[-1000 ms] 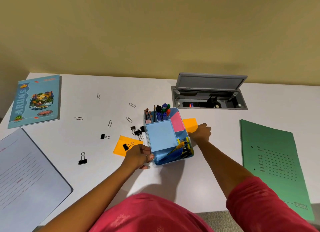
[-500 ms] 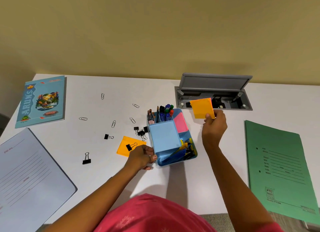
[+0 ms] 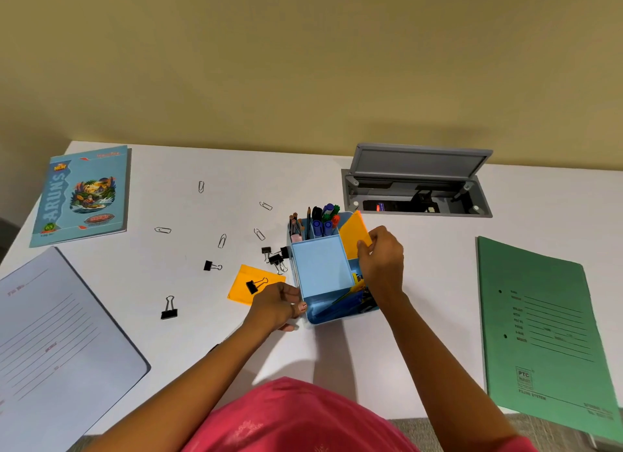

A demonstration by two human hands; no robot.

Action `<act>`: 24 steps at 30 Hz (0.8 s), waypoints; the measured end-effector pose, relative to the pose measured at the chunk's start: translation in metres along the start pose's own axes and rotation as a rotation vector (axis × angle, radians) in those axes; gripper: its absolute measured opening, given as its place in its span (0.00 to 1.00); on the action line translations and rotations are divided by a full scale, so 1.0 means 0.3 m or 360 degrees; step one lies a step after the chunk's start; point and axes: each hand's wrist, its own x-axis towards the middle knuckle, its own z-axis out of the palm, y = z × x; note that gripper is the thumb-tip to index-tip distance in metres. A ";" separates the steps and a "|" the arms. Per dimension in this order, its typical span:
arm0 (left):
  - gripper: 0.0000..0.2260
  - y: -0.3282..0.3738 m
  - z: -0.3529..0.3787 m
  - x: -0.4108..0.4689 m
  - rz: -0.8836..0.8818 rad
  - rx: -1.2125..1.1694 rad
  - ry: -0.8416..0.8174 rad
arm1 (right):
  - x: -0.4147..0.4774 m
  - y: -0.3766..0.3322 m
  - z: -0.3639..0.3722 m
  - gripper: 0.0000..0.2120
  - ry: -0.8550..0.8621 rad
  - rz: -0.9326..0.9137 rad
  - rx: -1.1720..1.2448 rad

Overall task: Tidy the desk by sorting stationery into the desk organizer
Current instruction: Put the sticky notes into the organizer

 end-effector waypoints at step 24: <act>0.19 -0.123 -0.146 0.155 -0.0064 0.0674 0.0971 | -0.090 -0.143 -0.084 0.12 0.0147 0.0060 0.0187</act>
